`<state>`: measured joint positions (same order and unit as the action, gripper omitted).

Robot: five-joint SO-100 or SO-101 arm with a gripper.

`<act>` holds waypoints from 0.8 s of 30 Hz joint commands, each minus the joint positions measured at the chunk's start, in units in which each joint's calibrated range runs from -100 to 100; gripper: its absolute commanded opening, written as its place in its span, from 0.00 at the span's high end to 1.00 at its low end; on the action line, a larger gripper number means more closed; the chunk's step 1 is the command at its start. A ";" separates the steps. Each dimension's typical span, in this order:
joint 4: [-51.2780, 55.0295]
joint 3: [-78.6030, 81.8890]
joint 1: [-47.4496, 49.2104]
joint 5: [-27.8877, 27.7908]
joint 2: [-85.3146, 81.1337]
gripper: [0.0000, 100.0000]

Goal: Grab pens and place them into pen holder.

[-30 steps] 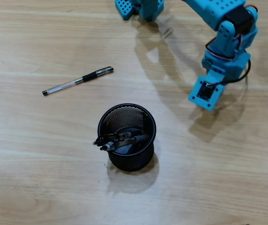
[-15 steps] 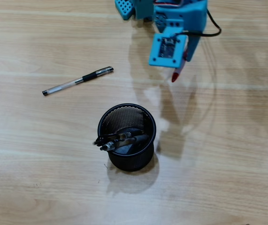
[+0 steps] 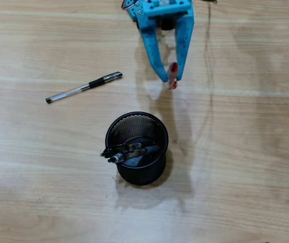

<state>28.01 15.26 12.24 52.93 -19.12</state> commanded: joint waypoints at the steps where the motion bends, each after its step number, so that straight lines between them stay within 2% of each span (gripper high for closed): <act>1: -9.47 -0.60 -1.68 -2.93 1.92 0.98; 5: -18.31 -0.15 -2.32 -4.50 6.08 0.98; 10: -24.32 -0.15 -3.51 -4.65 11.18 0.98; 22: -25.69 2.84 -5.52 -4.23 16.44 0.98; 23: -25.69 3.20 -5.52 -4.23 16.44 0.98; 24: -25.69 3.74 -5.52 -4.23 16.44 0.93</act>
<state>3.75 18.99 7.29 48.50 -2.29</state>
